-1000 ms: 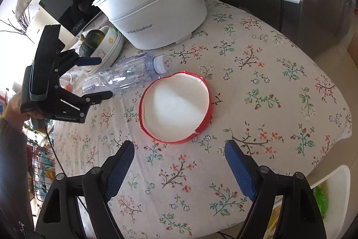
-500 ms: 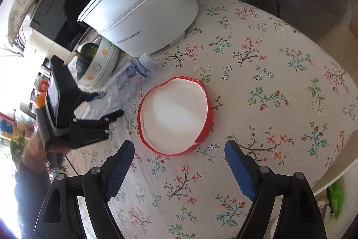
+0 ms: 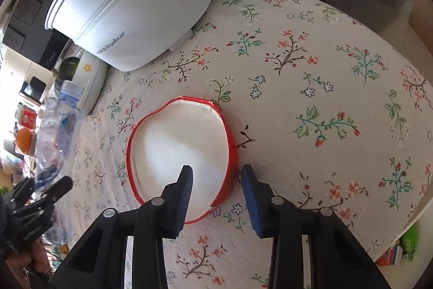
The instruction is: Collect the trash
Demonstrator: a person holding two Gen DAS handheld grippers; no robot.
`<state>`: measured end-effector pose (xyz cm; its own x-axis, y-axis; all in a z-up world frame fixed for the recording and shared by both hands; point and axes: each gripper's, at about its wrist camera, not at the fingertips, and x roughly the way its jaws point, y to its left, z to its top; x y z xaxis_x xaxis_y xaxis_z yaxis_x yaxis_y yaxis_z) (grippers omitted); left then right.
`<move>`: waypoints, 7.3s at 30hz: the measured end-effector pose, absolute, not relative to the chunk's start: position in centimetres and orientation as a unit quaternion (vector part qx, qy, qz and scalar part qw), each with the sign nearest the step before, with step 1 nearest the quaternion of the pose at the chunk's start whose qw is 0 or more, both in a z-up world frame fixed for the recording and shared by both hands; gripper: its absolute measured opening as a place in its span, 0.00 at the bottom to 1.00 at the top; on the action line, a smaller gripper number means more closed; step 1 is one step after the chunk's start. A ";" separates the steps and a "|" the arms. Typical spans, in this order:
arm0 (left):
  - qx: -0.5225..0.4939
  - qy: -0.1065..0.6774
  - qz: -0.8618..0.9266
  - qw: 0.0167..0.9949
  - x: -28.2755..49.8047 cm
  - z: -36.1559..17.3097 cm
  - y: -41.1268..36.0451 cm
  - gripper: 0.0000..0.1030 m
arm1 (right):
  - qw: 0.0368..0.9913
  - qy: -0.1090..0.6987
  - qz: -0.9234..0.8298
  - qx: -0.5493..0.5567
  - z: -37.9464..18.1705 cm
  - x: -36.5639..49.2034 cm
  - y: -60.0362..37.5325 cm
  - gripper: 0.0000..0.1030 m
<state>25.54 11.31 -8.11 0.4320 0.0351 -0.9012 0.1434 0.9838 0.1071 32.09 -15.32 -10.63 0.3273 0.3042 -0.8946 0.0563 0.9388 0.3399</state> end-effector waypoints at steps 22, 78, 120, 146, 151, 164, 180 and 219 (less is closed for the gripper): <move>-0.022 0.472 -0.006 0.881 21.3 -3.6 10.5 0.62 | 0.859 0.494 0.114 0.067 -2.5 25.7 -12.1 0.04; -0.152 0.571 -0.294 0.751 9.2 -13.4 -18.0 0.63 | 0.847 0.497 -0.095 -0.162 0.0 5.6 -33.6 0.04; -0.031 0.450 -0.076 0.889 3.0 -1.1 0.2 0.98 | 0.906 0.422 -0.024 -0.007 4.0 -2.5 -25.6 0.94; -0.004 0.495 -0.066 0.866 3.0 -4.2 -0.5 0.98 | 0.888 0.454 -0.078 -0.015 0.0 -2.7 -25.9 0.98; -0.005 0.493 -0.064 0.867 3.0 -4.1 -0.4 0.98 | 0.887 0.456 -0.075 -0.021 -0.1 -2.6 -25.6 0.98; -0.003 0.496 -0.064 0.866 2.9 -4.3 -0.6 0.98 | 0.886 0.458 -0.071 -0.026 -0.3 -2.5 -25.5 0.98; -0.001 0.498 -0.058 0.865 3.0 -4.7 -0.4 0.98 | 0.884 0.462 -0.061 -0.028 -0.5 -2.5 -25.1 0.98; 0.005 0.504 -0.051 0.862 3.1 -5.3 -0.4 0.98 | 0.880 0.471 -0.048 -0.034 -1.0 -2.4 -24.9 0.98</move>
<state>3.12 -0.44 -5.28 0.4870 -0.0828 -0.8695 0.0938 0.9947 -0.0422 -2.44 -24.86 -1.05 0.5526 -0.1161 -0.8253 0.0530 0.9931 -0.1042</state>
